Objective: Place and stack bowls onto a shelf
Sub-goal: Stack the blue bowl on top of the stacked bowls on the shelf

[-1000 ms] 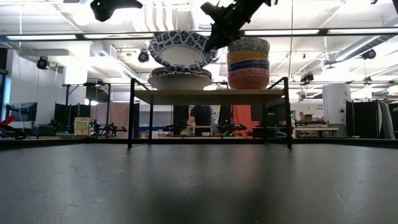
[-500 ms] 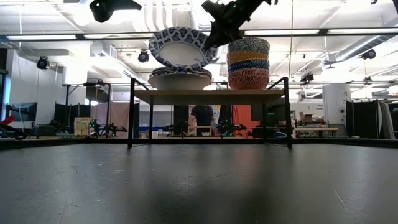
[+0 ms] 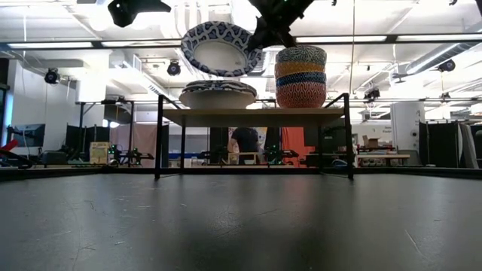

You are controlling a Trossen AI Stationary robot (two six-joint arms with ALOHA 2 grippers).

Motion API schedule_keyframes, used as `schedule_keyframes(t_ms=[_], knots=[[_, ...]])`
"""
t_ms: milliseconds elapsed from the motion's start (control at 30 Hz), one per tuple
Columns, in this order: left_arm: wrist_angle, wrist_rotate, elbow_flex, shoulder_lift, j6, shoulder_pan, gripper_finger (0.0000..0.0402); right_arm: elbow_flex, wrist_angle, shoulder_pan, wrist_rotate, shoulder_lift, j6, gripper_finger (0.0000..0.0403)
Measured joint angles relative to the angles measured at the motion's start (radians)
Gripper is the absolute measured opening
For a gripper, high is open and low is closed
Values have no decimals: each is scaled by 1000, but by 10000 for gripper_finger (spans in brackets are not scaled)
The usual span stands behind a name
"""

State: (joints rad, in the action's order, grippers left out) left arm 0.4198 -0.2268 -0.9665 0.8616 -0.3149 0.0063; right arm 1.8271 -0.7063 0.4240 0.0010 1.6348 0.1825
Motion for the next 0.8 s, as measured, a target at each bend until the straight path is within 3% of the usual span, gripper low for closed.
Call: schedule_keyframes(t_ms=[433, 800], knots=[[0, -3, 0, 0, -7, 0, 195, -1, -1, 0, 0, 2, 0, 15], [0, -31, 0, 0, 5, 0, 195, -1, 18, 0, 3, 3, 0, 119]])
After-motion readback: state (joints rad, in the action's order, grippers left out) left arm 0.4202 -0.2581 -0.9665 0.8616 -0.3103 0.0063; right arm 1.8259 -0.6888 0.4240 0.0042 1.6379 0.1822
